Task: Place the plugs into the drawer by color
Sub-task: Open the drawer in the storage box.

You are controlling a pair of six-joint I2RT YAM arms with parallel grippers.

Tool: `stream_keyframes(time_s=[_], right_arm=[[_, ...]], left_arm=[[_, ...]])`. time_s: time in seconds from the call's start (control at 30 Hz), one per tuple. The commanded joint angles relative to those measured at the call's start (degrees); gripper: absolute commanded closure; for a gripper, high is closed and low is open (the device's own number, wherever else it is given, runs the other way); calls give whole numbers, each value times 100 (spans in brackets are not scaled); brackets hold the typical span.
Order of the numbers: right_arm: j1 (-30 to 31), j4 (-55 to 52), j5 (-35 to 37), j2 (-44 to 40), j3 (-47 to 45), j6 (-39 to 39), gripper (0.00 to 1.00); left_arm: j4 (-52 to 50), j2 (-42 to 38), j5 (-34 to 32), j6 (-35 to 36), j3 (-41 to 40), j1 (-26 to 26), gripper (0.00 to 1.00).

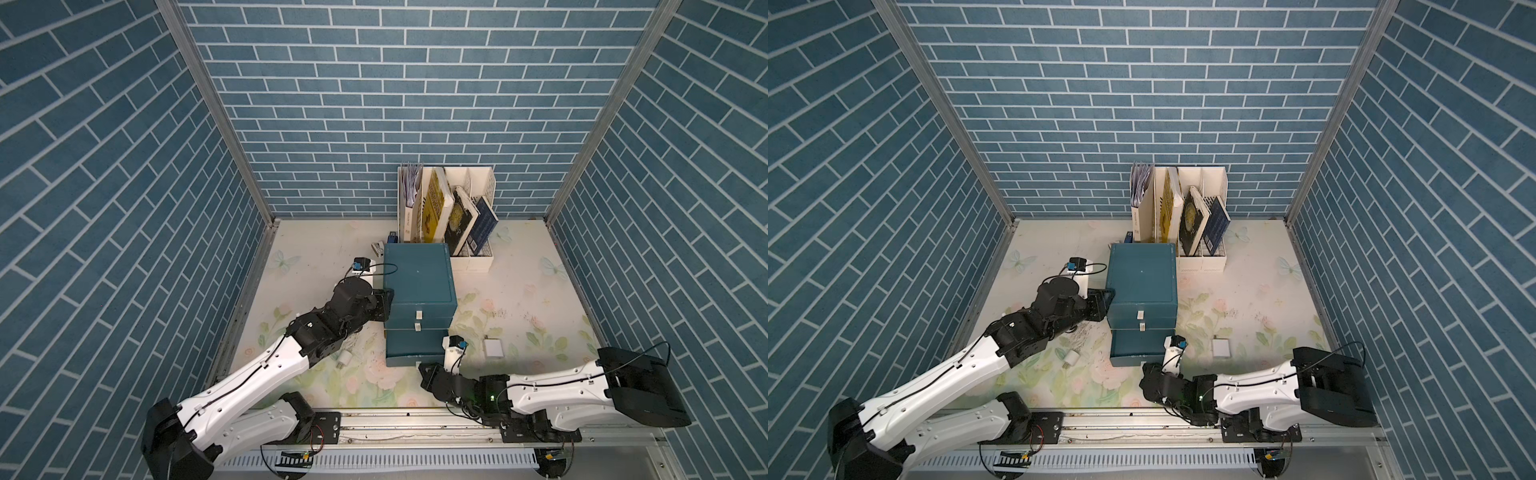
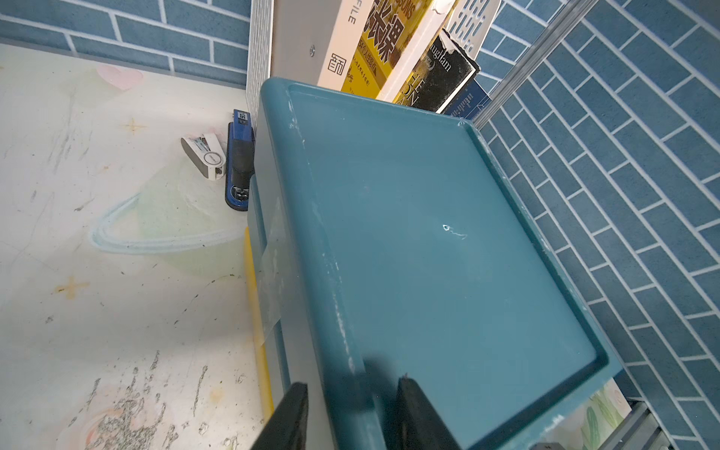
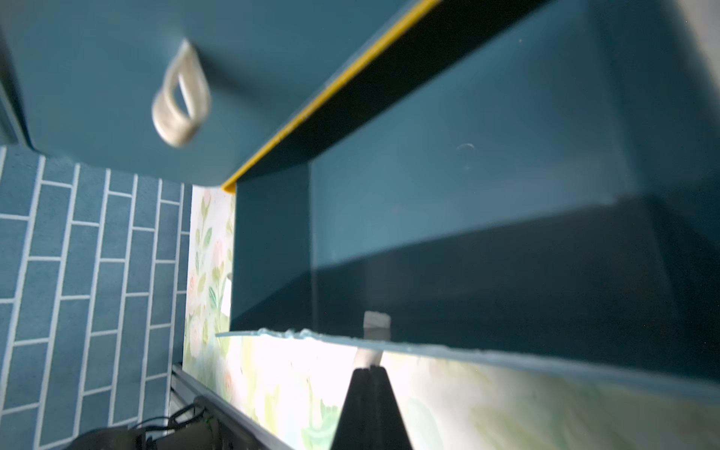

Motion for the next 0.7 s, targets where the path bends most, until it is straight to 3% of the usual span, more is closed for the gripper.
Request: stream_keyframes(time_s=[0.0,0.3,0.33,0.47,0.53,0.67], right_arm=[[208,-645,236,-209,-129,473,100],[295,-765,222,-175,10,352,100],[301,-971,257,-176,161,241,94],[588,-2669,800,-143,1130,67,30],[730,-3528,1025,-111,1590,33,9],[705,-5203,1328,-256,2294,17,9]], left_arm=[[-502,105,18,85,-216,22,57],[-512,68,55,21,-242,21,54],[-530,57,51,20,-229,21,51],[-644,-14,46,-23,-61,17,36],[-640,-47,48,-68,31,21,31],[-773,-73,5,-102,371,21,27]])
